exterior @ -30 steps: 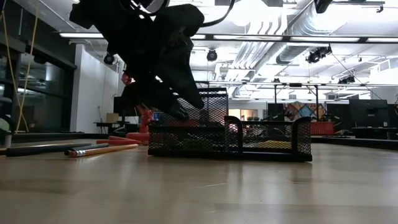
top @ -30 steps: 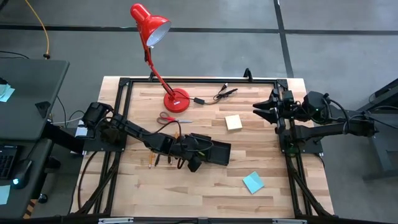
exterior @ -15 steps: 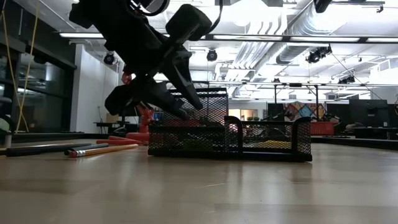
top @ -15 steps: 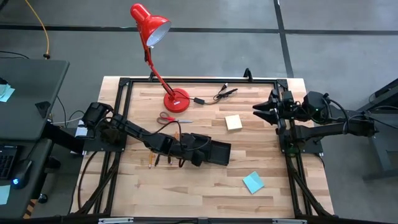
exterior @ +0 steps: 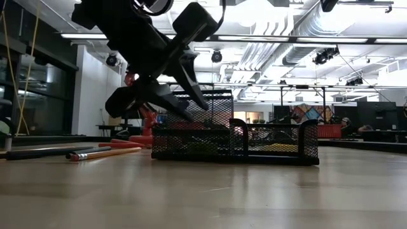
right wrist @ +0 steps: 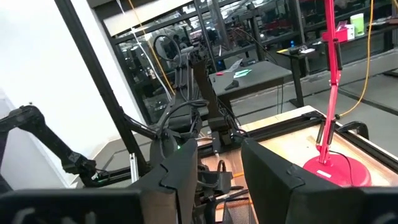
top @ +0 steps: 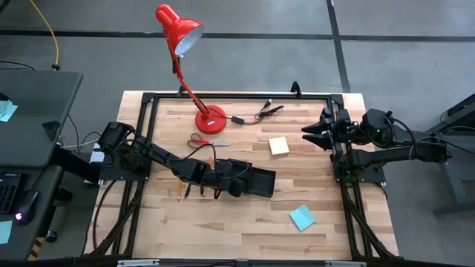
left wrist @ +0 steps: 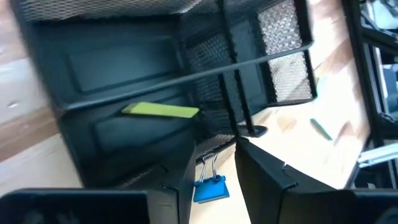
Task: Pick and place office supplies into organizer
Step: Put the blue binder clip into the black desk organizer
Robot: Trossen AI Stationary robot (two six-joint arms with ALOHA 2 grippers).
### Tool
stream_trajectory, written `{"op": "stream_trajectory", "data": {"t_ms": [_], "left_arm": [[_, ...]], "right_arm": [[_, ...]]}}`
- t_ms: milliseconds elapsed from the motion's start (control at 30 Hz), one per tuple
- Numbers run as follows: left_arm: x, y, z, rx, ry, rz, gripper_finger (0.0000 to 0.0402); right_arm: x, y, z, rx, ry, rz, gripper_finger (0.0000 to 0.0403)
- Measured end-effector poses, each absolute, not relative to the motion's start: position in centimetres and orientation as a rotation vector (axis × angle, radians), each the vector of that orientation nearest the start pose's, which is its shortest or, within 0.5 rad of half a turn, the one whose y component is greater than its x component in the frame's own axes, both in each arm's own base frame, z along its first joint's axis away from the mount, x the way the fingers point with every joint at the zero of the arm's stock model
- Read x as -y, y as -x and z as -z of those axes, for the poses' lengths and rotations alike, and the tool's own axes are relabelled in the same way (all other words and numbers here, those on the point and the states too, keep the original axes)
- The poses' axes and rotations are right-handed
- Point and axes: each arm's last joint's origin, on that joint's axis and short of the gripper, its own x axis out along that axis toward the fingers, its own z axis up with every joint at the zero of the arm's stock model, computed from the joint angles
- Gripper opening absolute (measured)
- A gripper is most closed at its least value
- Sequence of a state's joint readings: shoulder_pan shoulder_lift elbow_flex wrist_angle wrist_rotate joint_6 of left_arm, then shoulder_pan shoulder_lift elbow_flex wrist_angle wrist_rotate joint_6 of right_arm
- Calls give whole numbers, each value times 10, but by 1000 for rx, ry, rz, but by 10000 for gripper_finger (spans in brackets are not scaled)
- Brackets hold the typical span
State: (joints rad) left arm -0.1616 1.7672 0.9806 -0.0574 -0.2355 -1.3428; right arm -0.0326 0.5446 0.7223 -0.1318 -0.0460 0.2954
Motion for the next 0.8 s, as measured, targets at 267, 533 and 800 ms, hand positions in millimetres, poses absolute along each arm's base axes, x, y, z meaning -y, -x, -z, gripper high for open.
{"op": "stream_trajectory", "data": {"t_ms": [267,533,800], "left_arm": [[45,-345,-157,-653,1114,-645,101],[47,-340,-157,-737,1176,-662,101],[34,-344,-174,-775,984,-750,101]], "right_arm": [[2,-121,-347,39,-303,-33,122],[2,-121,-346,32,-312,-41,122],[2,-123,-344,6,-316,-31,122]]}}
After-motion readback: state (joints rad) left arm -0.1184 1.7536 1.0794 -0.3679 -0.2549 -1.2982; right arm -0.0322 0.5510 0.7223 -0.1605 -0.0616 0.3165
